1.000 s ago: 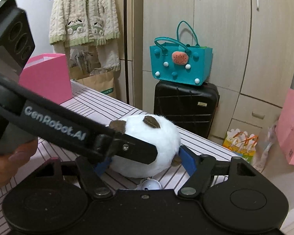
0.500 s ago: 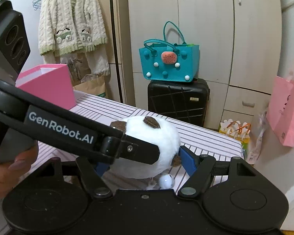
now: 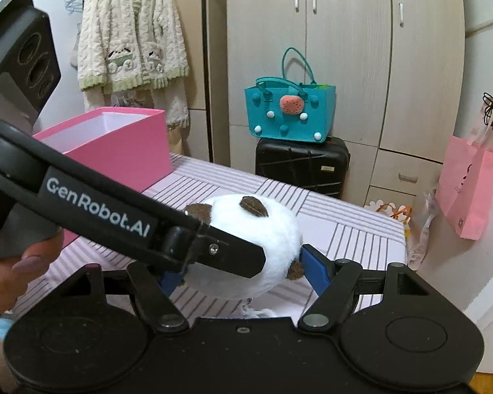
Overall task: Organize soft objects
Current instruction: 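Carry the panda plush with both grippers over the pink box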
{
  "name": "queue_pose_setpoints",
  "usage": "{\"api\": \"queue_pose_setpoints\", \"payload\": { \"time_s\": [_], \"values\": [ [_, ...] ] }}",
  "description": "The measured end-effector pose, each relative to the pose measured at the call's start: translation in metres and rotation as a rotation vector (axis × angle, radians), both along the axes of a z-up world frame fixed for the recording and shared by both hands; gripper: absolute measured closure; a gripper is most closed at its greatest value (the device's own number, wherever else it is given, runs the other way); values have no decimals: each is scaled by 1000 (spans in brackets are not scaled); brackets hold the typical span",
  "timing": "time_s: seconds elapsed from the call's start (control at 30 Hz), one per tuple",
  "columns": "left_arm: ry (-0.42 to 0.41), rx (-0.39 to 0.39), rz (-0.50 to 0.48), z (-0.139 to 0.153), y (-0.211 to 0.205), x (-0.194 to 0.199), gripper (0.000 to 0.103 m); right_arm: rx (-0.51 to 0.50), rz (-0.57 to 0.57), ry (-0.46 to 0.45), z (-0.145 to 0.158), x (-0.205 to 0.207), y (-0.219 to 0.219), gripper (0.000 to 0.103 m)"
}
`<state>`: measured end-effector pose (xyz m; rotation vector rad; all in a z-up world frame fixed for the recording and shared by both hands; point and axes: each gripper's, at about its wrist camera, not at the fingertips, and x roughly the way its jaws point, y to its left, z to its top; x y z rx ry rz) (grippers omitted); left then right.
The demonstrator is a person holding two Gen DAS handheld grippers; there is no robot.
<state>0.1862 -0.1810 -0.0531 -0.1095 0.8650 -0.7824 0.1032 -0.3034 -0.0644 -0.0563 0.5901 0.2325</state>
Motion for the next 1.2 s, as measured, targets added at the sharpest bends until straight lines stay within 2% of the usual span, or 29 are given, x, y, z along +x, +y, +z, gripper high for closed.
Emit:
{"api": "queue_pose_setpoints", "payload": {
  "time_s": [0.13, 0.47, 0.6, 0.77, 1.2],
  "values": [
    [29, 17, -23, 4, 13, -15, 42, -23, 1, 35, 5, -15, 18, 25],
    [100, -22, -72, 10, 56, -46, 42, -63, 38, 100, 22, -49, 54, 24],
    [87, -25, -95, 16, 73, -60, 42, -42, 54, 133, 32, -56, 63, 24],
    [26, -14, -115, 29, 97, -81, 43, -52, 94, 158, 45, -65, 82, 24],
    [4, -109, -60, 60, 185, -99, 42, -163, 274, 59, 85, -83, 152, 24]
  ]
}}
